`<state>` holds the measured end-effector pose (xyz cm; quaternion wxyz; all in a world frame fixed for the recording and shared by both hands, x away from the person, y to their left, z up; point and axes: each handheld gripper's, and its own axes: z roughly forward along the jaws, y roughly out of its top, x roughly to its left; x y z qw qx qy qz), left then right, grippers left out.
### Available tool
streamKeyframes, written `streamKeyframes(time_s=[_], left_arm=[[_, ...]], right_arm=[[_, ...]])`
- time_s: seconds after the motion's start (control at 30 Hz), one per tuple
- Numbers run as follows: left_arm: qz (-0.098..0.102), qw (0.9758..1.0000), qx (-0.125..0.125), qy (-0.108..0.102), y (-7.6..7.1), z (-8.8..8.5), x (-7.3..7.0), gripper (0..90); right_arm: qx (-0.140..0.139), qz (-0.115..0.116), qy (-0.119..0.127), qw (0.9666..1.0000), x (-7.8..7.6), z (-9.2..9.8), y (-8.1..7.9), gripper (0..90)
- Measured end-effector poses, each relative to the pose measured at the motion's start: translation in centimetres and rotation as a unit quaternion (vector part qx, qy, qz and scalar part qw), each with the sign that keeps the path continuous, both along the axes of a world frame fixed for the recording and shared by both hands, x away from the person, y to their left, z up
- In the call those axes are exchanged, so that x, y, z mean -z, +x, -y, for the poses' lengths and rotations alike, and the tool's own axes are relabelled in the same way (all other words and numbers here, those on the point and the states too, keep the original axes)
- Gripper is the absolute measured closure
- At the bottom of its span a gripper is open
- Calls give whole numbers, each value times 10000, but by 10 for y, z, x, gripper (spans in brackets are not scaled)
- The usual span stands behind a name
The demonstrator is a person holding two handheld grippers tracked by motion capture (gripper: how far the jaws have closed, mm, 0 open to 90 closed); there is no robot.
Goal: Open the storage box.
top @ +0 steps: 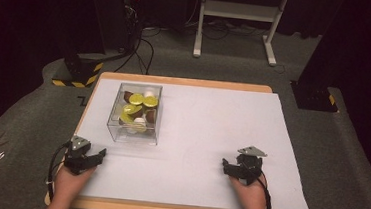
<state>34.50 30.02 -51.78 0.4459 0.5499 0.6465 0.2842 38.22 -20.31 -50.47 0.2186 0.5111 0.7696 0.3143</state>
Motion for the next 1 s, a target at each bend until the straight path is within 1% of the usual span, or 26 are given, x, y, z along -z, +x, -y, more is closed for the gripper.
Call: streamKeyframes(time_s=[0.07, 0.23, 0.4, 0.63, 0.7, 0.93, 1.0], left_arm=[[-32, 10000, 29, 32, 0, -1, 0, 342], [-30, 10000, 29, 48, 0, 0, 0, 342], [-31, 10000, 22, 42, -1, 0, 0, 342], [-28, 10000, 17, 43, 0, 0, 0, 342], [-43, 9999, 39, 82, -1, 0, 0, 342], [-26, 10000, 7, 59, 0, 0, 0, 343], [-53, 9999, -24, 113, -1, 0, -1, 350]], right_arm=[[9, -14, -3, 10000, 0, 0, 0, 131], [17, -11, -11, 10000, 0, 0, 0, 131], [-3, -21, 24, 10000, 0, 0, 0, 131], [-3, -4, 7, 10000, 0, 0, 0, 133], [-3, -1, 10, 10000, 0, 0, 0, 133], [-3, -2, 8, 10000, 0, 0, 0, 134], [-4, -2, 7, 10000, 0, 0, 0, 133]])
